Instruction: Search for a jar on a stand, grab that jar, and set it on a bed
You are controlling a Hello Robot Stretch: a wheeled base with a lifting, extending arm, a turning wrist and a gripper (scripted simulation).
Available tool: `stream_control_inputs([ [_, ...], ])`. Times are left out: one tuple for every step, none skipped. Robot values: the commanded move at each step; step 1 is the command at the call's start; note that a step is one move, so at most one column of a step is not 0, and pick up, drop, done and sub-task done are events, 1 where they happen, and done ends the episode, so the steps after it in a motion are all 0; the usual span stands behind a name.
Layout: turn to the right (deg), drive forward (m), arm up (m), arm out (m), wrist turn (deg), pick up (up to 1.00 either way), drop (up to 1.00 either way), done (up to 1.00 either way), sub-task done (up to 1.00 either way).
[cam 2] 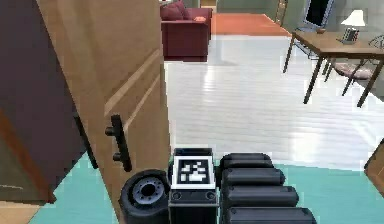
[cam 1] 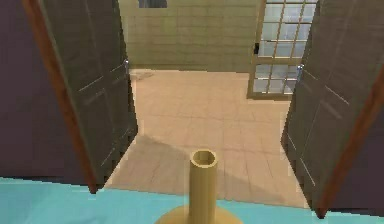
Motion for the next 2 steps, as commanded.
stream_control_inputs([
  [0.0, 1.0, 0.0, 0.0, 0.0, 0.0, 0.0, 0.0, 0.0],
  [3.0, 0.0, 0.0, 0.0, 0.0, 0.0, 0.0, 0.0, 0.0],
])
